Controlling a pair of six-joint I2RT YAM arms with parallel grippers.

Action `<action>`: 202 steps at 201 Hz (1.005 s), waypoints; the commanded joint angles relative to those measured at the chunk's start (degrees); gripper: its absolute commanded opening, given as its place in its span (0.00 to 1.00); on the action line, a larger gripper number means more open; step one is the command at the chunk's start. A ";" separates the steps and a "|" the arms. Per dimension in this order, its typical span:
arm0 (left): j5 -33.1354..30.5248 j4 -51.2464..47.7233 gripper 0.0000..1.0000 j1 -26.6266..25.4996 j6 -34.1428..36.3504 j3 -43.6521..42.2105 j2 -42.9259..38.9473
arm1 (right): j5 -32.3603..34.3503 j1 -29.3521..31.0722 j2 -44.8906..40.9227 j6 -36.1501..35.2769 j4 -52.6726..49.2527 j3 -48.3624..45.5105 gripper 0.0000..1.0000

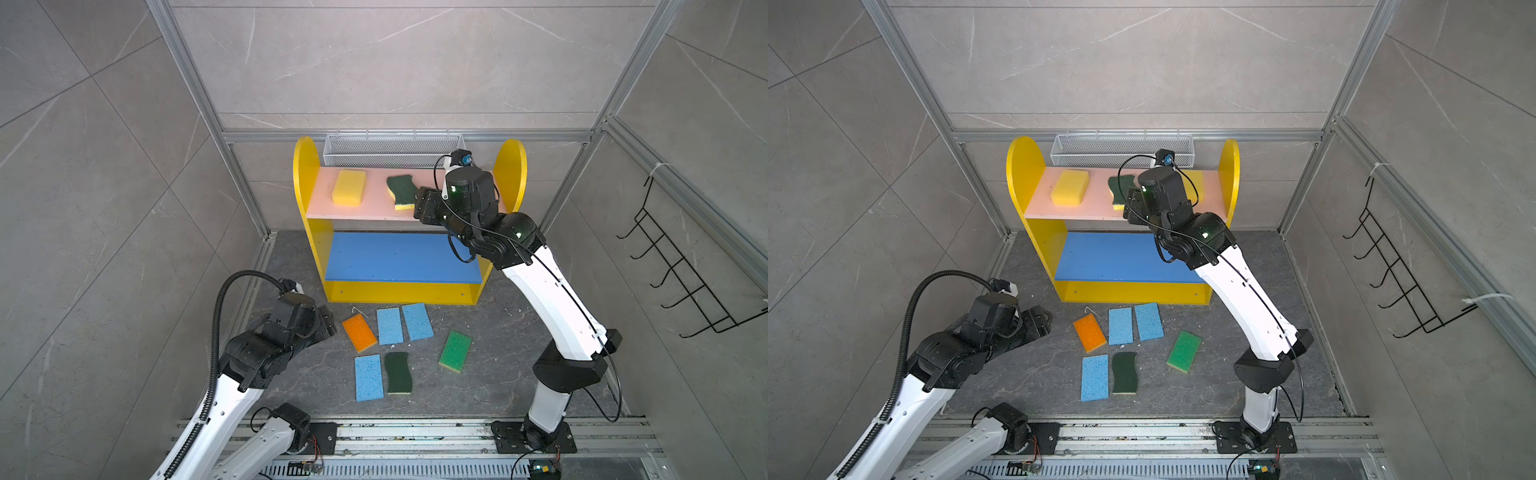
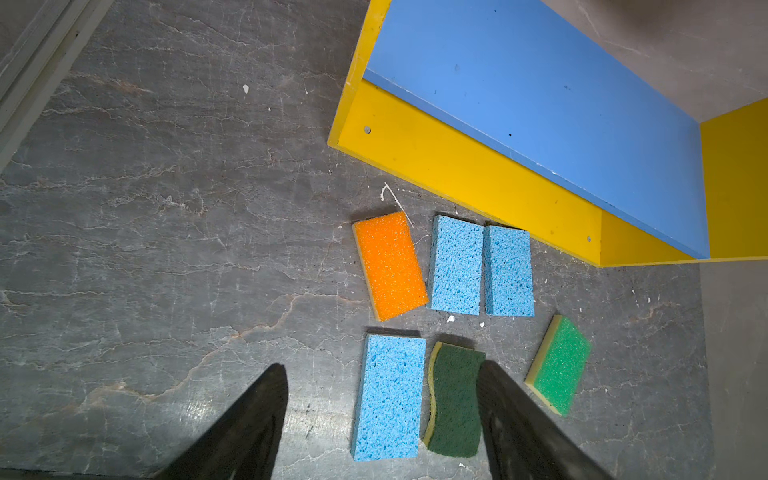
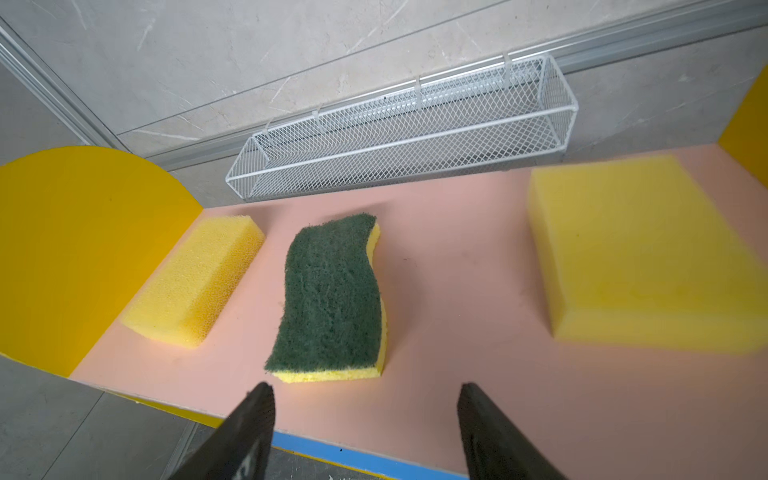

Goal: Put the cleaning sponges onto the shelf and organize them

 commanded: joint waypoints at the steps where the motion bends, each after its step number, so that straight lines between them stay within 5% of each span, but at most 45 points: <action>1: 0.71 -0.71 0.75 0.32 -0.78 0.03 -0.58 | -1.11 -0.27 0.96 -4.89 -1.10 0.20 0.69; 67: -0.12 -0.85 0.75 0.33 -0.08 0.82 0.61 | -4.68 -0.89 6.85 -9.86 -6.74 7.67 0.72; 202: -0.65 -0.41 0.75 0.32 0.42 0.95 1.63 | -8.14 -2.04 8.07 -10.47 -6.51 6.00 0.69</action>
